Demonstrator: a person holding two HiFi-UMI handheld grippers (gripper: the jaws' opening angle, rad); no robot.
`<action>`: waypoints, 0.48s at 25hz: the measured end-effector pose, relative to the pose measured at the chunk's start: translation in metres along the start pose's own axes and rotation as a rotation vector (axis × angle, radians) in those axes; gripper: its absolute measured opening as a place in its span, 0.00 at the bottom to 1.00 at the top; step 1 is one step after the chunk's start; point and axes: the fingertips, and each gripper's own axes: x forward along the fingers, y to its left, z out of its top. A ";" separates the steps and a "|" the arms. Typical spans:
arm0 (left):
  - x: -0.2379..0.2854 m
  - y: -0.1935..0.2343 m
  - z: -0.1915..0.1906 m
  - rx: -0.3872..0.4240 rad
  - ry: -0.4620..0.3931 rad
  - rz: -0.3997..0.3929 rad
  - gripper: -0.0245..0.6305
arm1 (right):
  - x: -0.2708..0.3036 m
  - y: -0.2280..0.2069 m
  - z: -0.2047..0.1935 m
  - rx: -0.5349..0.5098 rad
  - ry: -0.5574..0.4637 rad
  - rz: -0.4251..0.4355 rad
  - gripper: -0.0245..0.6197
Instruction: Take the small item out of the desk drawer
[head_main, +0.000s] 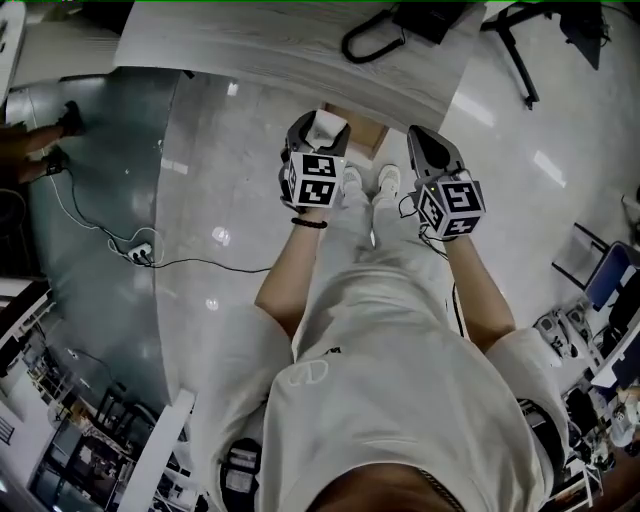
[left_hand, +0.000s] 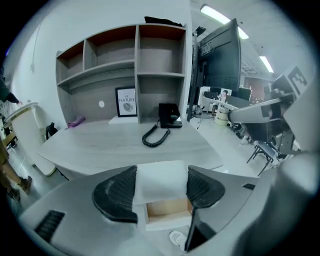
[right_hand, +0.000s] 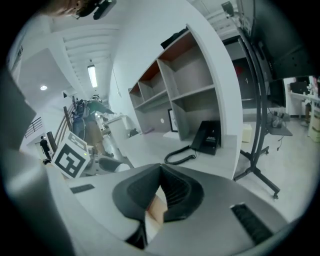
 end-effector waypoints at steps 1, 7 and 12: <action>-0.009 0.002 0.011 0.001 -0.026 0.000 0.46 | -0.003 0.000 0.012 -0.007 -0.019 -0.007 0.04; -0.067 0.005 0.087 0.047 -0.169 -0.017 0.46 | -0.029 0.000 0.082 -0.050 -0.122 -0.043 0.04; -0.112 0.000 0.141 0.089 -0.284 -0.034 0.46 | -0.059 -0.004 0.118 -0.060 -0.176 -0.081 0.04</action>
